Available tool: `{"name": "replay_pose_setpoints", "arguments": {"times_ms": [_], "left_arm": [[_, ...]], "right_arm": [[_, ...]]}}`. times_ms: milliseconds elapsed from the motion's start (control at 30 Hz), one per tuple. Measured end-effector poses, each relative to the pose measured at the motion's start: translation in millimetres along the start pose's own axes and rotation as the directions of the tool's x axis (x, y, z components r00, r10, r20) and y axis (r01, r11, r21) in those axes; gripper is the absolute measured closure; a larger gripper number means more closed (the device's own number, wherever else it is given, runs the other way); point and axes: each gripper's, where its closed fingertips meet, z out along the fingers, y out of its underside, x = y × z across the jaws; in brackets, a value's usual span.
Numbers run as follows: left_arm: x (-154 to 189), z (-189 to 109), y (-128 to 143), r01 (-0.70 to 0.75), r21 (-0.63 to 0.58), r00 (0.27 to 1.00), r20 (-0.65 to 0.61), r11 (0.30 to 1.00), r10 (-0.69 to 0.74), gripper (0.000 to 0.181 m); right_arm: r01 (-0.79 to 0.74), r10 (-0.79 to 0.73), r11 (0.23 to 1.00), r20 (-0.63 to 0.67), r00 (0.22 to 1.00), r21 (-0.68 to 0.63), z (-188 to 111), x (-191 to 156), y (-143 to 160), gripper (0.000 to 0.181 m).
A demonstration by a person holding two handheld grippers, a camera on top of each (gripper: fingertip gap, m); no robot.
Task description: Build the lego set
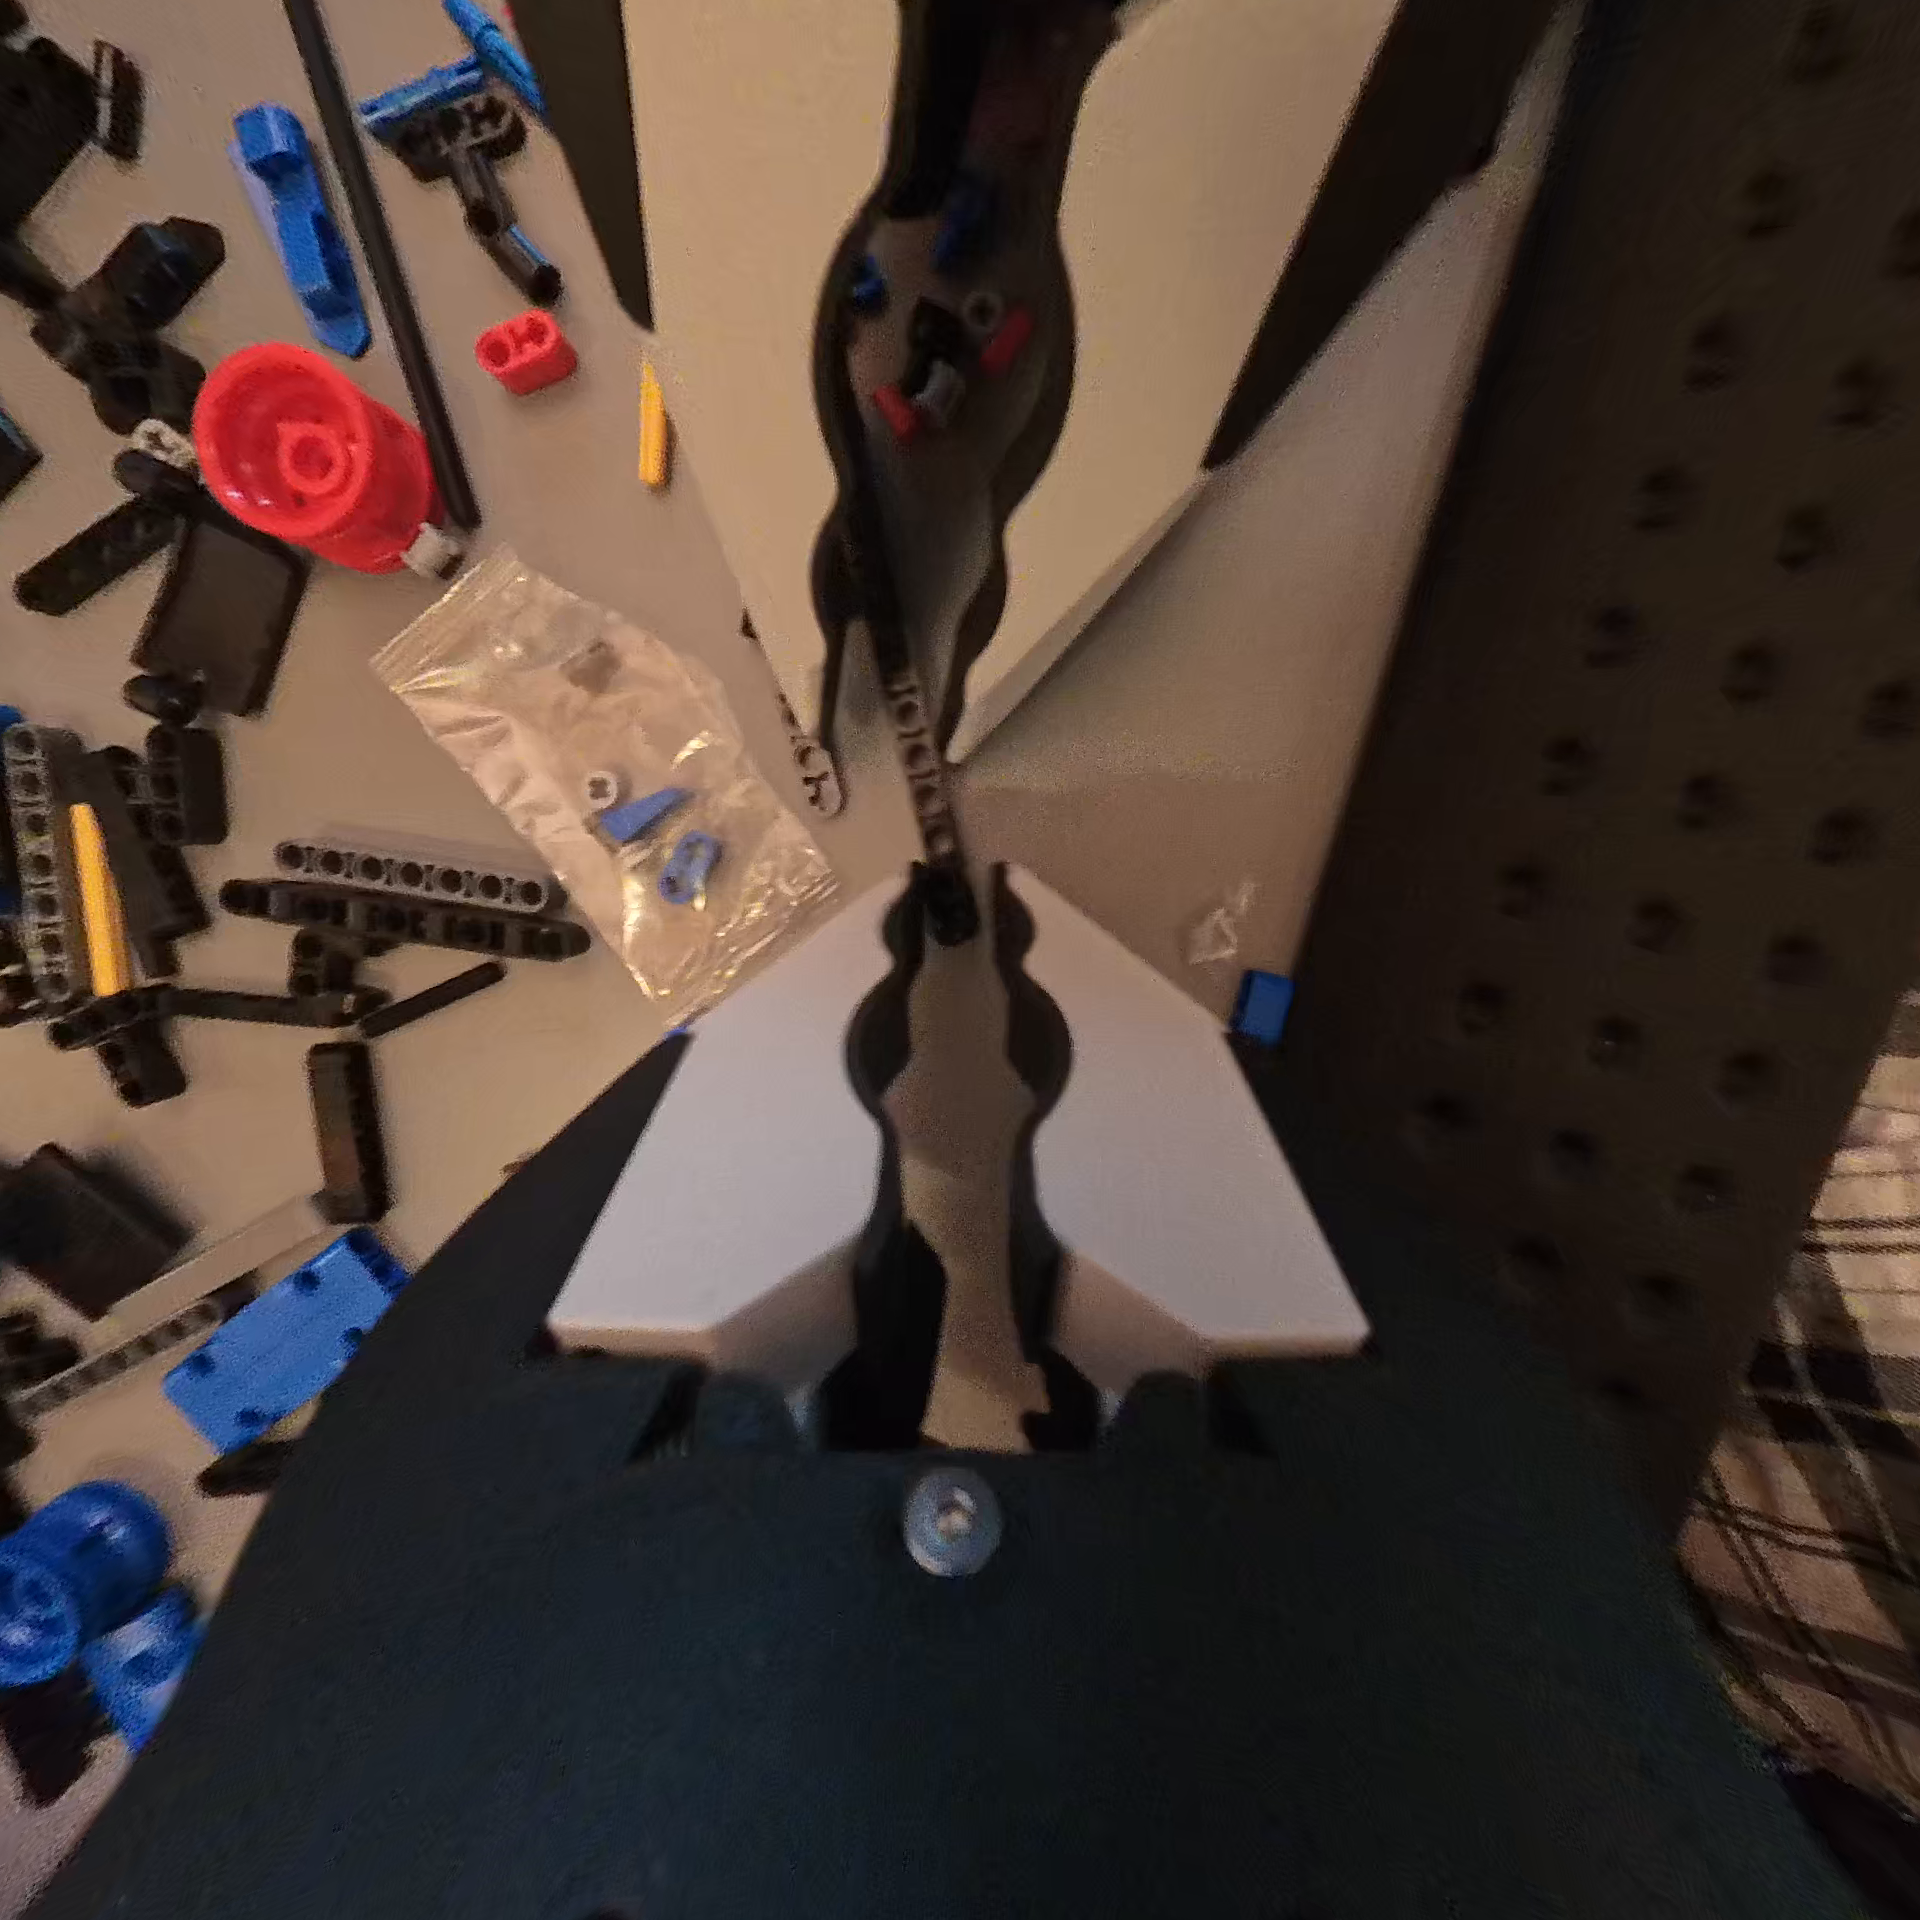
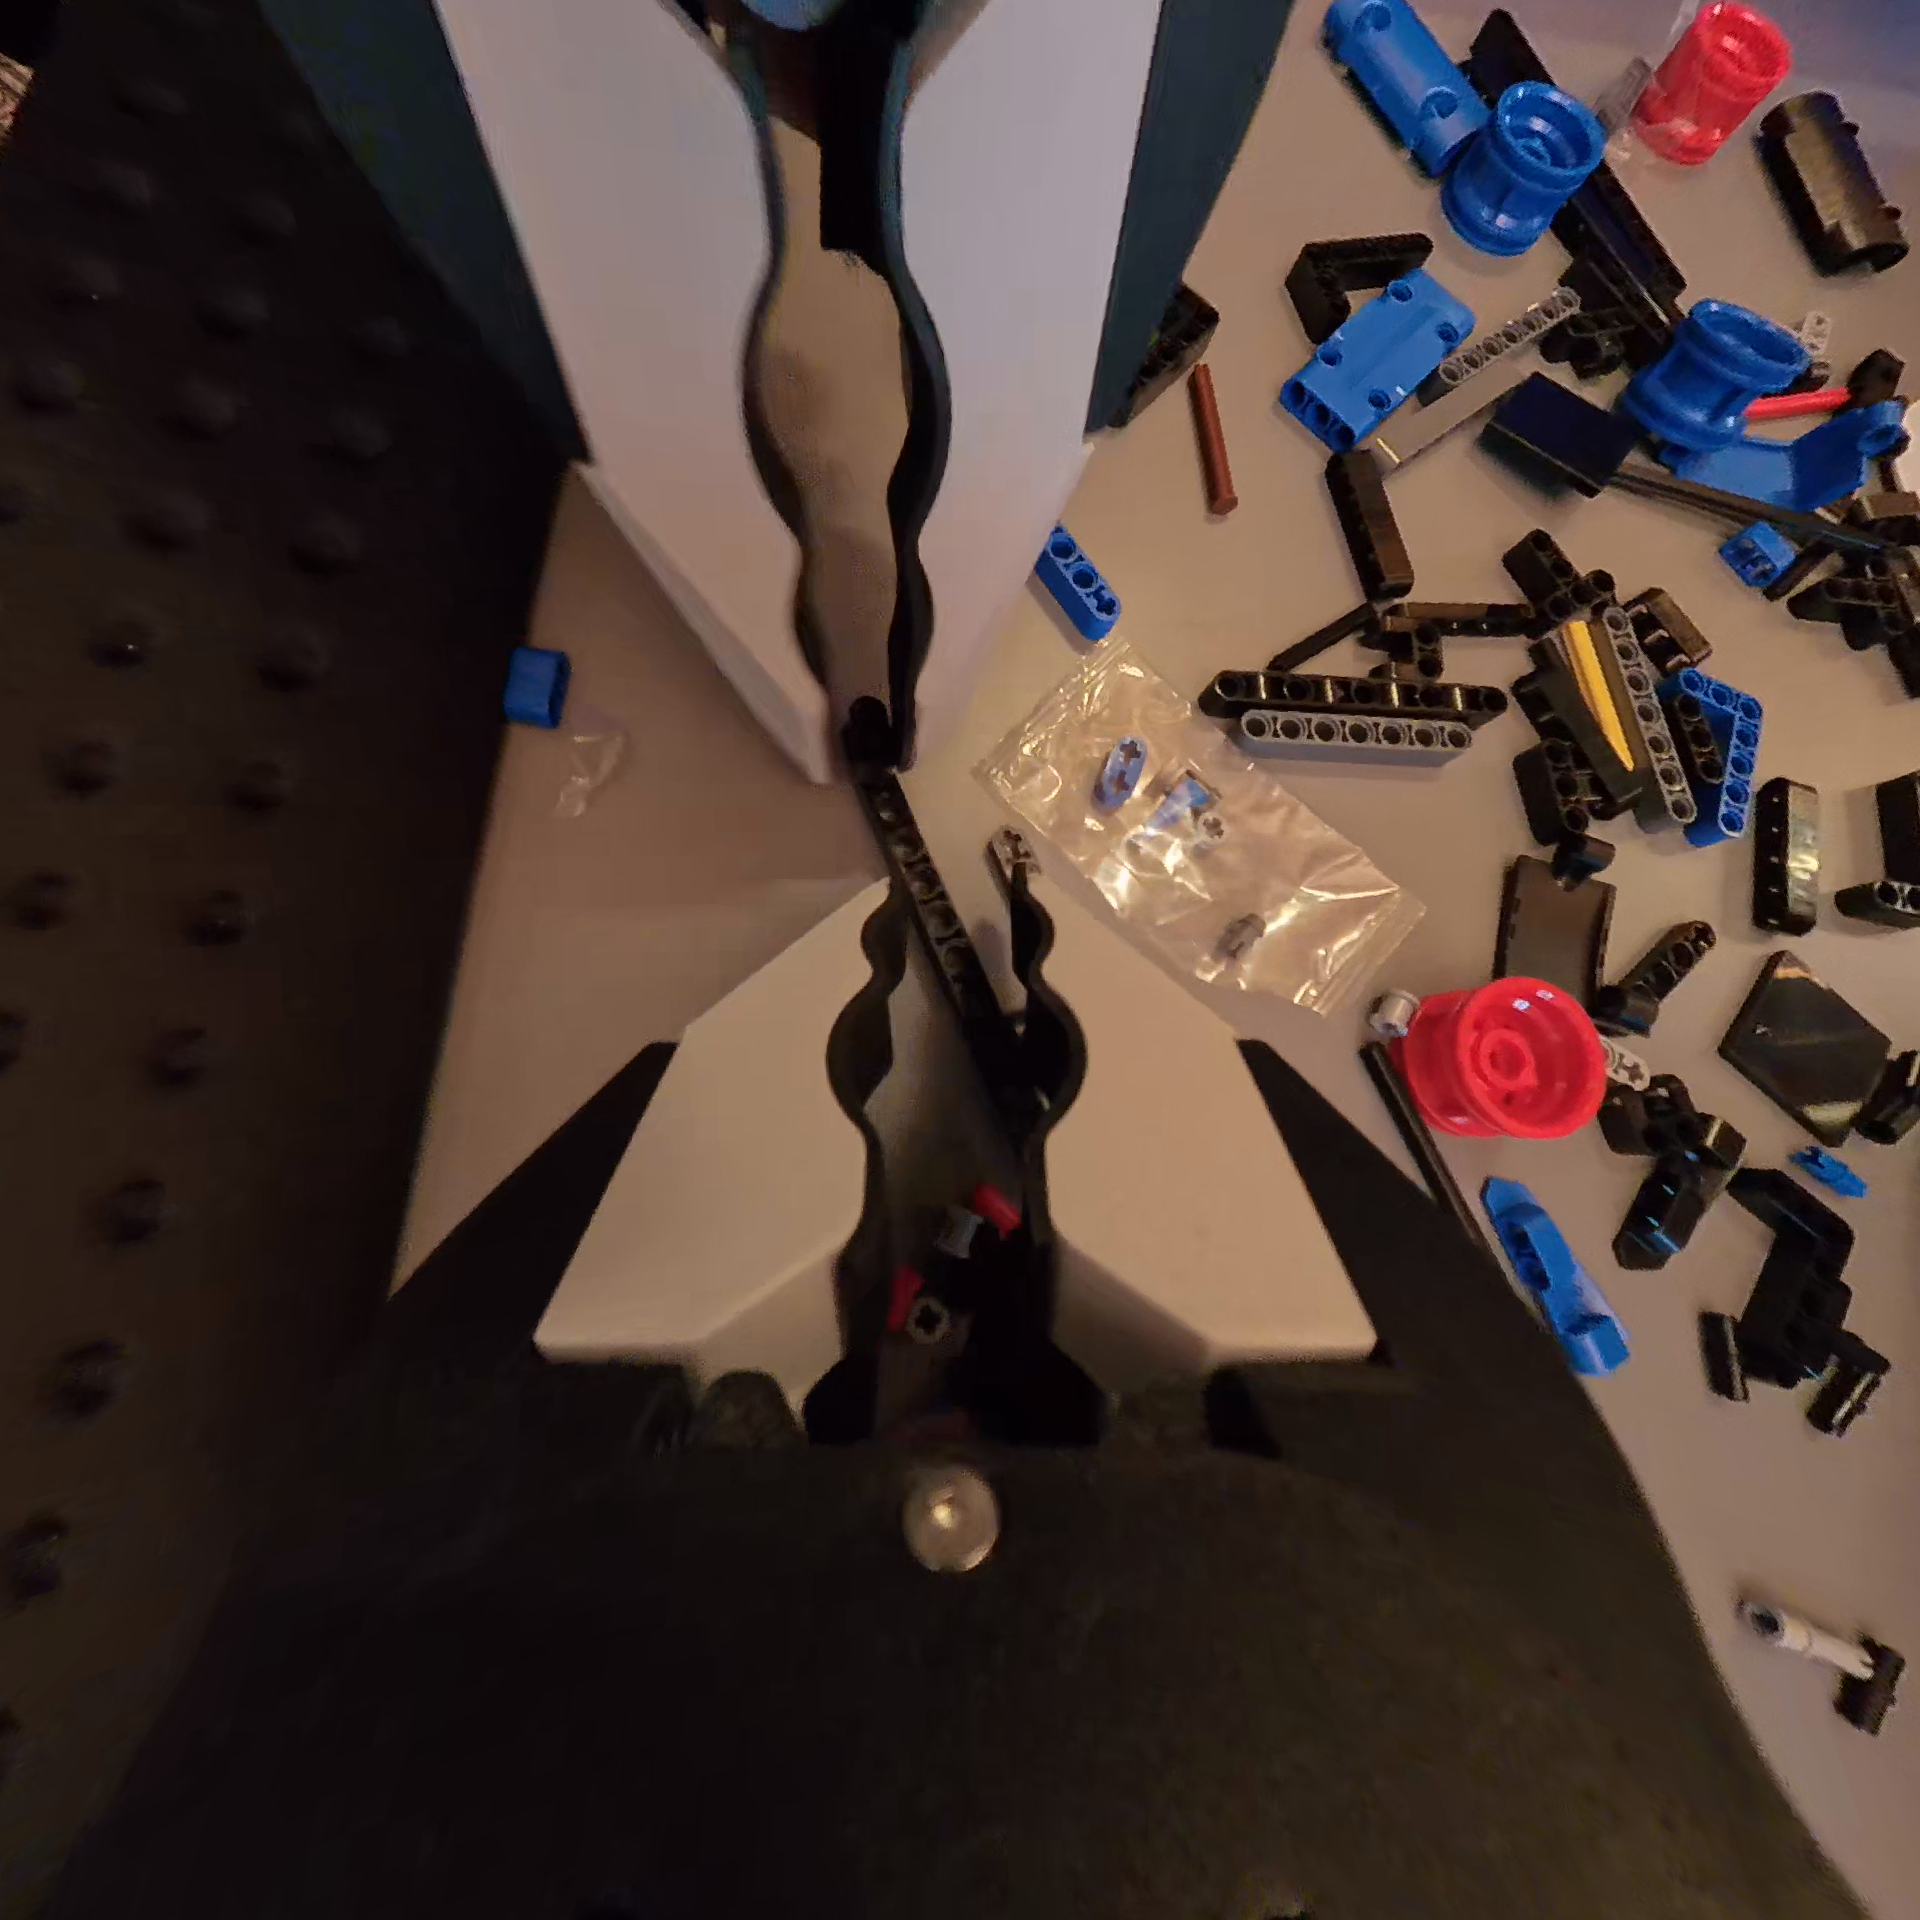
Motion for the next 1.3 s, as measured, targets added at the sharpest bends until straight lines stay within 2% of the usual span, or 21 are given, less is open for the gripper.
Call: {"name": "replay_pose_setpoints", "arguments": {"times_ms": [33, 133, 267, 367, 700, 867, 967, 1033, 1067, 1133, 1167, 1200, 1300], "left_arm": [[1.9, -0.4, 2.1, 0.009, 0.007, 1.0, -0.013, 1.0, -0.009, 0.158], [-3.7, -6.6, 9.8, -0.022, 0.039, 0.999, 0.031, 0.999, 0.021, 0.153], [-4.2, -3.4, 3.3, -0.028, 0.092, 0.998, 0.057, 0.995, 0.022, 0.161], [-6.1, 4.0, 8.6, -0.072, 0.039, 0.991, 0.117, 0.997, 0.068, 0.172], [-8.2, 3.0, 10.0, 0.101, 0.052, 0.977, 0.185, 0.994, -0.109, 0.175], [-8.4, 2.2, 9.7, 0.066, 0.098, 0.977, 0.196, 0.993, -0.084, 0.175], [-10.2, -0.2, 9.8, -0.048, 0.106, 0.965, 0.263, 0.993, 0.019, 0.175], [-16.8, -4.8, 10.2, -0.159, 0.078, 0.926, 0.358, 0.984, 0.121, 0.175], [-18.0, -9.3, 6.4, -0.266, 0.065, 0.882, 0.418, 0.962, 0.215, 0.175], [-22.2, -17.6, 5.4, -0.405, -0.017, 0.775, 0.523, 0.914, 0.354, 0.175], [-19.2, -22.4, -0.4, -0.496, -0.03, 0.706, 0.567, 0.868, 0.423, 0.175], [-20.4, -28.0, -3.5, -0.547, -0.068, 0.634, 0.618, 0.834, 0.466, 0.175], [-18.1, -38.9, -11.2, -0.654, -0.135, 0.479, 0.687, 0.745, 0.546, 0.176]], "right_arm": [[0.0, 0.0, 1.0, -0.003, 1.0, -0.005, -0.4, 0.6, 1.8, 0.163], [0.008, -0.008, 1.0, -0.005, 1.0, -0.019, -0.6, 0.8, 4.4, 0.166], [0.02, -0.02, 0.999, 0.003, 1.0, -0.036, 2.8, -1.5, 5.4, 0.172], [0.024, -0.024, 0.999, -0.004, 1.0, -0.041, 3.2, -1.6, 5.0, 0.172], [0.014, -0.014, 0.999, -0.011, 1.0, -0.047, 4.0, -1.8, 4.0, 0.173], [0.012, -0.012, 0.999, -0.011, 1.0, -0.037, 4.5, -1.9, 2.8, 0.173], [0.0, 0.0, 1.0, 0.001, 1.0, -0.008, 1.5, -2.6, -1.4, 0.168], [-0.018, 0.018, 1.0, 0.001, 1.0, 0.015, -3.7, -0.5, -5.6, 0.157], [-0.024, 0.024, 1.0, 0.001, 1.0, 0.02, -6.3, -0.1, -7.2, 0.154], [-0.018, 0.018, 0.999, 0.001, 1.0, 0.026, -9.6, -1.5, -10.4, 0.153], [-0.014, 0.014, 1.0, -0.008, 1.0, 0.024, -10.1, -1.1, -11.3, 0.153], [-0.008, 0.009, 1.0, -0.015, 1.0, 0.019, -10.2, -1.0, -12.0, 0.155], [0.004, -0.005, 1.0, -0.034, 0.999, -0.001, -7.8, -0.9, -14.4, 0.167]]}}
